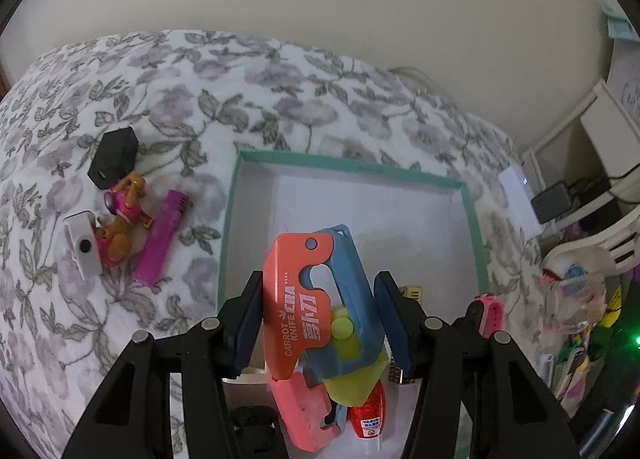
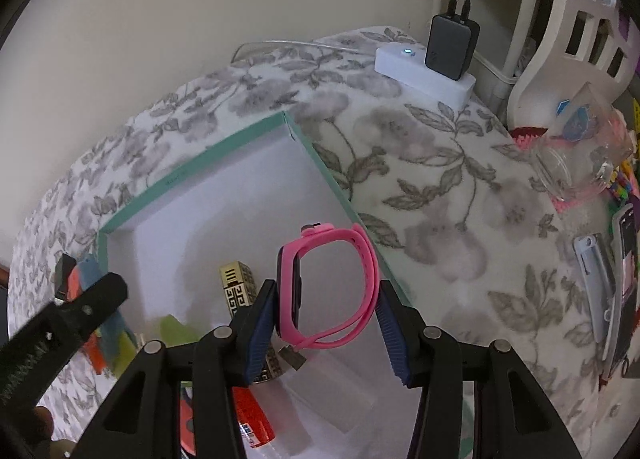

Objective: Organize rigid objects
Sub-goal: 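Open both grippers to release the carrot knife and watch band into the tray, then move both grippers back toward the remaining items beside the tray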

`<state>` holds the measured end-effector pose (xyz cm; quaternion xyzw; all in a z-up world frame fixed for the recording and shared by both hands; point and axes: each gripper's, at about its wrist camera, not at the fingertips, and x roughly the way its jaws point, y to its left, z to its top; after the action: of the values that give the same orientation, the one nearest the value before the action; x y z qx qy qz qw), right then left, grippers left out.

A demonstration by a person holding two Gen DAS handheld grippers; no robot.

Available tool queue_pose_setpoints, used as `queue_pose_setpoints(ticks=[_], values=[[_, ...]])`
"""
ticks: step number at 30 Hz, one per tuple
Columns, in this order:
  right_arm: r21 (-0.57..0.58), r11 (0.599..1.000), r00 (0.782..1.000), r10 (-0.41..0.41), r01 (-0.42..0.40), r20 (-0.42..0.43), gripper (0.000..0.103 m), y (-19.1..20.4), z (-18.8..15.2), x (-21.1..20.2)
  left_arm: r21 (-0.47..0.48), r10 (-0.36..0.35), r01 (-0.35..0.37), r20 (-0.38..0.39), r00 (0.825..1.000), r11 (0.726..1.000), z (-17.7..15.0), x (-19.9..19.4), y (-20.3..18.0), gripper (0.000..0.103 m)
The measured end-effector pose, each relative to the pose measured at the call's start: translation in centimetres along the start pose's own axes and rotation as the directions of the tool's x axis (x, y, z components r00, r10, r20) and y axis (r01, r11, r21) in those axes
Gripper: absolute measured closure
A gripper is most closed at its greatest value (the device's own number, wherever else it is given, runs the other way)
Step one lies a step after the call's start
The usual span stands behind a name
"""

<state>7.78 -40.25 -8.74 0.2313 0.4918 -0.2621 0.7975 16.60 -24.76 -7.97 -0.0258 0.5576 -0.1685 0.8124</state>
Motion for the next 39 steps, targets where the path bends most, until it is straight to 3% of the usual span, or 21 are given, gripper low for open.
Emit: queue_pose_setpoints(ticks=[18,20,23,29,39], values=[[-0.02,0.999,0.997,-0.03,0.029,-0.066,0.05,0.3,-0.4,1.4,0.008,0.036,-0.036,-0.065,0.997,0.999,-0.4,1.6,0.2,0.046],[-0.021,0.999,0.997,-0.03,0.029,-0.066,0.049,0.3,-0.3,1.1,0.01,0.042,-0.041,-0.058,0.997,0.999,-0.2,1.2,0.2,0.035],[-0.023,0.999,0.999,-0.024,0.023,-0.041,0.044,0.5,0.1,0.2,0.009,0.029,-0.028,-0.053,0.998,1.0,0.1,0.5,0.2,0.033],[-0.033,0.999,1.0,0.0,0.0,0.014,0.044,1.1,1.3,-2.7,0.023,0.042,-0.042,-0.006,0.999,0.999,1.4,-2.4,0.3,0.03],[-0.06,0.994,0.979,0.098,-0.089,0.177,0.041,2.9,3.0,-10.5,0.007,0.131,-0.132,0.096,0.987,0.991,3.6,-8.1,2.6,0.014]])
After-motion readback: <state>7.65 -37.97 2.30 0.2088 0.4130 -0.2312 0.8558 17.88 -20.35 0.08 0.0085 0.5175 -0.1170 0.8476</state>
